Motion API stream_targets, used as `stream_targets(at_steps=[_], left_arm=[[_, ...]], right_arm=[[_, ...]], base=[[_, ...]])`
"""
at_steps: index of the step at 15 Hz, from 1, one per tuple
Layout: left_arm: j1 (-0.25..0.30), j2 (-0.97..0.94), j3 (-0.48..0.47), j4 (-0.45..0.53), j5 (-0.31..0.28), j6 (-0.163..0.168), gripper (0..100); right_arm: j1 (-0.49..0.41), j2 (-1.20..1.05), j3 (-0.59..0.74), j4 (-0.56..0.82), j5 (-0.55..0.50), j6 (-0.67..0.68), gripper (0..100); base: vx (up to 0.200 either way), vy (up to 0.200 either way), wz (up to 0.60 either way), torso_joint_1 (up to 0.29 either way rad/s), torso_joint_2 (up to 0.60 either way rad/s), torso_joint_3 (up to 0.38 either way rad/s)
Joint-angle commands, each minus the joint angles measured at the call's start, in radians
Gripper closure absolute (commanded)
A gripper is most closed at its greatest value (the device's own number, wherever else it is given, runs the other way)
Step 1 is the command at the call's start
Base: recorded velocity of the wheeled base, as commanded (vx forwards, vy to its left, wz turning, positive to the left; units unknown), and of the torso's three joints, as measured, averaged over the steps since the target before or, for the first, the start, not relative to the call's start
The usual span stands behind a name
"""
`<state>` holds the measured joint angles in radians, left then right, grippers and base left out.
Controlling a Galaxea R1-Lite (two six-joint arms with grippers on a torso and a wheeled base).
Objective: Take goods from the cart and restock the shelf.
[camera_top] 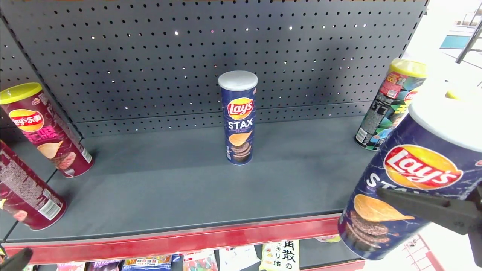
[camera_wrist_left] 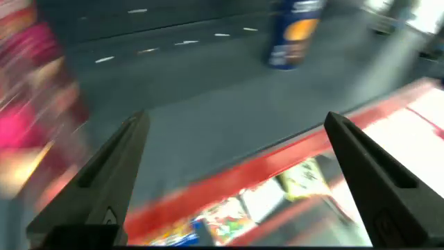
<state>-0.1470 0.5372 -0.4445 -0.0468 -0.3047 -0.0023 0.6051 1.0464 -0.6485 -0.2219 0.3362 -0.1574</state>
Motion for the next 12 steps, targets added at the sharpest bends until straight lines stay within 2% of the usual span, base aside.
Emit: stream_targets(at_steps=[1, 2, 3, 4, 5, 8, 9, 10, 12], left_arm=[[-0.174, 0.552, -0.286, -0.076, -0.186, 0.065, 0], [-0.187, 0.641, -0.342, -0.084, -0.214, 0.076, 0], [-0.19, 0.718, -0.385, -0.091, -0.249, 0.104, 0], [-0.19, 0.822, -0.45, -0.119, -0.286, 0.168, 0], [-0.195, 0.872, -0.499, -0.133, -0.298, 0.185, 0], [-0.23, 0.988, -0.612, -0.136, -0.317, 0.193, 0], [-0.24, 1.024, -0.646, -0.14, -0.321, 0.208, 0], [-0.241, 1.063, -0.672, -0.163, -0.323, 0.239, 0], [-0.241, 1.107, -0.697, -0.208, -0.324, 0.251, 0]], right_arm=[[-0.002, 0.017, -0.016, -0.001, -0.002, 0.001, 100], [-0.011, 0.018, -0.026, 0.001, -0.002, 0.006, 100], [-0.021, 0.018, -0.03, 0.001, -0.002, 0.01, 100], [-0.025, 0.017, -0.03, 0.001, -0.005, 0.012, 100], [-0.025, 0.014, -0.03, 0.001, -0.011, 0.01, 100], [-0.034, 0.012, -0.033, 0.001, -0.022, 0.012, 100], [-0.038, 0.009, -0.031, 0.001, -0.023, 0.012, 100], [-0.044, 0.007, -0.031, 0.001, -0.023, 0.013, 100], [-0.05, 0.007, -0.033, 0.001, -0.022, 0.015, 100]], base=[[0.0, 0.0, 0.0, 0.0, 0.0, 0.0], [0.0, 0.0, 0.0, 0.0, 0.0, 0.0], [0.0, 0.0, 0.0, 0.0, 0.0, 0.0], [0.0, 0.0, 0.0, 0.0, 0.0, 0.0], [0.0, 0.0, 0.0, 0.0, 0.0, 0.0], [0.0, 0.0, 0.0, 0.0, 0.0, 0.0], [0.0, 0.0, 0.0, 0.0, 0.0, 0.0], [0.0, 0.0, 0.0, 0.0, 0.0, 0.0], [0.0, 0.0, 0.0, 0.0, 0.0, 0.0]])
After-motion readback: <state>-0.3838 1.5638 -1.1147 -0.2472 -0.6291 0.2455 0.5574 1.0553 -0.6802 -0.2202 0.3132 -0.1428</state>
